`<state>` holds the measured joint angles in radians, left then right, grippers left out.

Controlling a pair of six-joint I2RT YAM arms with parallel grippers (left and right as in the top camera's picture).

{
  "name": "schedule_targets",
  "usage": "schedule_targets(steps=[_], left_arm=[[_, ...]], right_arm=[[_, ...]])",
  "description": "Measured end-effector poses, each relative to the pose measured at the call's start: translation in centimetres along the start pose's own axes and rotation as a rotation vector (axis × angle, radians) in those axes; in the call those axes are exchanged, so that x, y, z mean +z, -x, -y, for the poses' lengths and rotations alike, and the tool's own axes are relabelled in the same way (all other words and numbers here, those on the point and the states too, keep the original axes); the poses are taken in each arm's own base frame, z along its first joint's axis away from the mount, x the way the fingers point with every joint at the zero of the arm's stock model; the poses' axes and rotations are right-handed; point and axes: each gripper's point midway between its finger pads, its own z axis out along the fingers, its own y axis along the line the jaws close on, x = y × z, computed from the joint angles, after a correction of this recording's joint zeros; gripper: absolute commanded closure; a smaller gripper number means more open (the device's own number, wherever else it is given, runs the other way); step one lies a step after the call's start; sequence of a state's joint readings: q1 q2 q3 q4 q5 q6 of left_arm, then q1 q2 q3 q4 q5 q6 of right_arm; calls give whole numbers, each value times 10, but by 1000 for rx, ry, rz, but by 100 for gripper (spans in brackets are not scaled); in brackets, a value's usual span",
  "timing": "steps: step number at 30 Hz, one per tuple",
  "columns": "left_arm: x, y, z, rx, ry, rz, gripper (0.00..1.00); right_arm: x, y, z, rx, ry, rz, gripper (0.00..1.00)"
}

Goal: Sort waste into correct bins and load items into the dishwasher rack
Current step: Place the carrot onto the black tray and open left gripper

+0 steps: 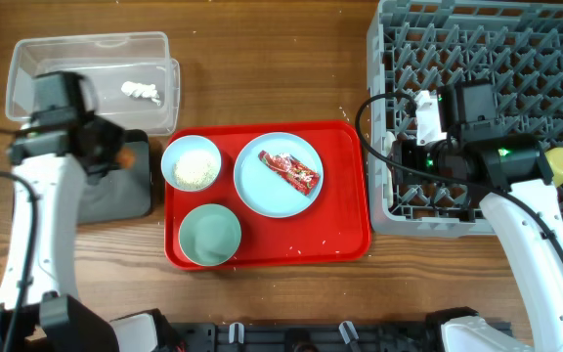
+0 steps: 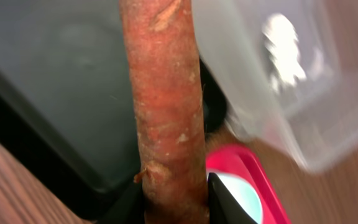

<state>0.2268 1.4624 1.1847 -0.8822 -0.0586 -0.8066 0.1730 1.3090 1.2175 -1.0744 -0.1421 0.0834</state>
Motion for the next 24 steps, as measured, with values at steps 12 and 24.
schedule_targets(steps=[12, 24], left_arm=[[97, 47, -102, -274, 259, -98, 46], [41, 47, -37, -167, 25, -53, 30]], right_arm=[[0, -1, 0, -2, 0, -3, 49], [0, 0, 0, -2, 0, 0, 49]])
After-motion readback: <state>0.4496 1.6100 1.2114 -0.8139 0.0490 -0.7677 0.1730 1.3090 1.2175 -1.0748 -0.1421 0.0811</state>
